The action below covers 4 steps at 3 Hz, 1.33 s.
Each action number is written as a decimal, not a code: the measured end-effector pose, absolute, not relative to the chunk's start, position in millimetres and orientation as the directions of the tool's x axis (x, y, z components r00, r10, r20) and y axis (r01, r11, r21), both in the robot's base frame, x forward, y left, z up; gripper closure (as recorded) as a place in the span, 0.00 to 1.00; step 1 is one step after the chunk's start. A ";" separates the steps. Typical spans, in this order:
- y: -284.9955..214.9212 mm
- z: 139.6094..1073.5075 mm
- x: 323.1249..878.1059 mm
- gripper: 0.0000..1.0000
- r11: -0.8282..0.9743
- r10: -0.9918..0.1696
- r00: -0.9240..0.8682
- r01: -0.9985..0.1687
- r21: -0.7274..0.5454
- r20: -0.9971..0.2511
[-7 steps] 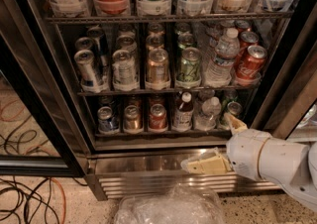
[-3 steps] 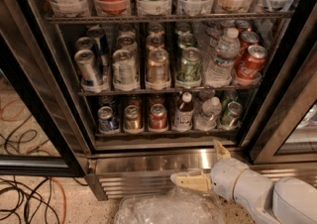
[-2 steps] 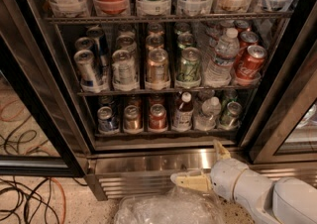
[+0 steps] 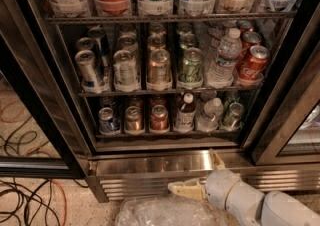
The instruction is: Pick coke can from bottom shelf of fridge
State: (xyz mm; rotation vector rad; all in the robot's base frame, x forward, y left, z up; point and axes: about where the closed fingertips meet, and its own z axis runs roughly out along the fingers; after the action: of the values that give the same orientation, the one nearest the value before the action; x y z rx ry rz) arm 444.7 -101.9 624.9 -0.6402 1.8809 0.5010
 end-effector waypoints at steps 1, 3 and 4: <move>-87.5 598.1 449.8 0.00 0.755 -0.201 -0.267 -0.655 0.024 -0.942; -66.4 569.4 458.4 0.00 0.765 -0.137 -0.187 -0.644 0.016 -0.973; -66.4 569.3 458.4 0.00 0.765 -0.137 -0.187 -0.644 0.016 -0.973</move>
Offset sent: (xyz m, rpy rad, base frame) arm 0.0277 0.0471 -0.0727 0.1042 -0.2654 -0.0368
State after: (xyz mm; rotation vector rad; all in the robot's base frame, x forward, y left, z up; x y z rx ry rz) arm 458.4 -66.4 569.3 -0.6171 1.7270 0.5104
